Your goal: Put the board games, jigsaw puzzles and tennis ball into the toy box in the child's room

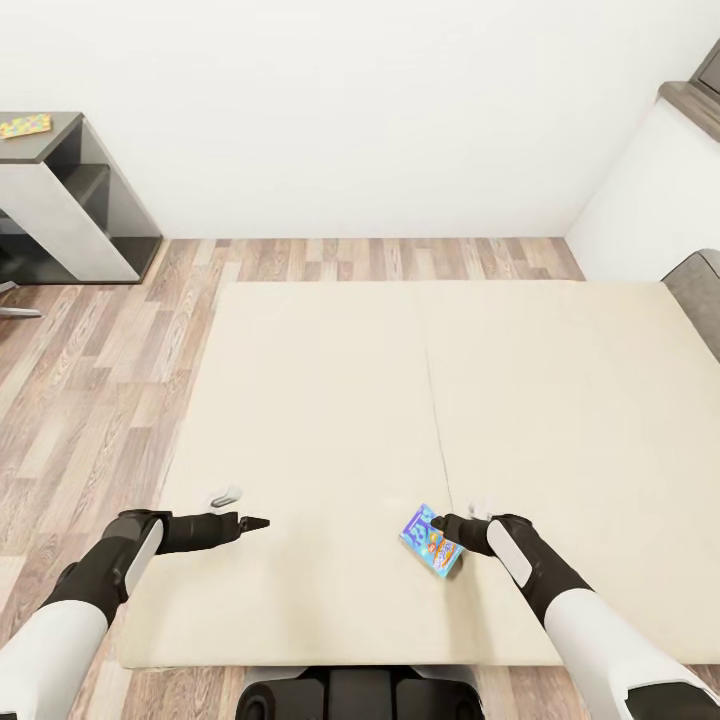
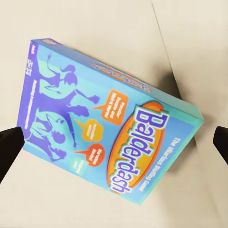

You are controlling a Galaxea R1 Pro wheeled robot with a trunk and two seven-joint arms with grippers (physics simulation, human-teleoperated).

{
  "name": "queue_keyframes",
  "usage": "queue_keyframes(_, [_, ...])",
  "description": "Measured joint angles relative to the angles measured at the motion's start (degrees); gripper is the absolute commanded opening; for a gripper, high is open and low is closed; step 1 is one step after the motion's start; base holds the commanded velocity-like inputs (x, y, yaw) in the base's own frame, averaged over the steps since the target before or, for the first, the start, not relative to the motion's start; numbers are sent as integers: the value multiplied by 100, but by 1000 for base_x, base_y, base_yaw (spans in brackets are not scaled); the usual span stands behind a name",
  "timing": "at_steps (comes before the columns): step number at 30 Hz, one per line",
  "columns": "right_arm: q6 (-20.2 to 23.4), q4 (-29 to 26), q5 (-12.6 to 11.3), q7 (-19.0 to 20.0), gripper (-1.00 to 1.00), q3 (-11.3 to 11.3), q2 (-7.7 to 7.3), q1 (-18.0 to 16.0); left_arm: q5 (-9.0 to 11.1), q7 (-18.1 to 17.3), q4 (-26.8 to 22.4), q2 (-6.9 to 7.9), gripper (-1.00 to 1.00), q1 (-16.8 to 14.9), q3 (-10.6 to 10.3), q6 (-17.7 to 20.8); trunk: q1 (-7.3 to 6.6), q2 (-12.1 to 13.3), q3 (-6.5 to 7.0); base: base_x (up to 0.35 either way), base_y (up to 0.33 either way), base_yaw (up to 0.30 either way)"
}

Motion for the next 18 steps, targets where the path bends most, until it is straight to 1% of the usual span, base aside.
queue_keyframes(10, [-1,0,1,-5,100,-16,-6,-4,40,-103,0,35,100,0,30,-22,0,0,-20,0,0,0])
queue_keyframes(14, [-1,0,1,-5,100,-23,-8,-4,55,-215,0,52,100,0,35,-19,0,0,-51,0,0,0])
queue_keyframes(18, [-1,0,1,-5,100,-27,-9,-4,55,-444,0,61,100,0,38,-17,0,0,-87,0,0,0])
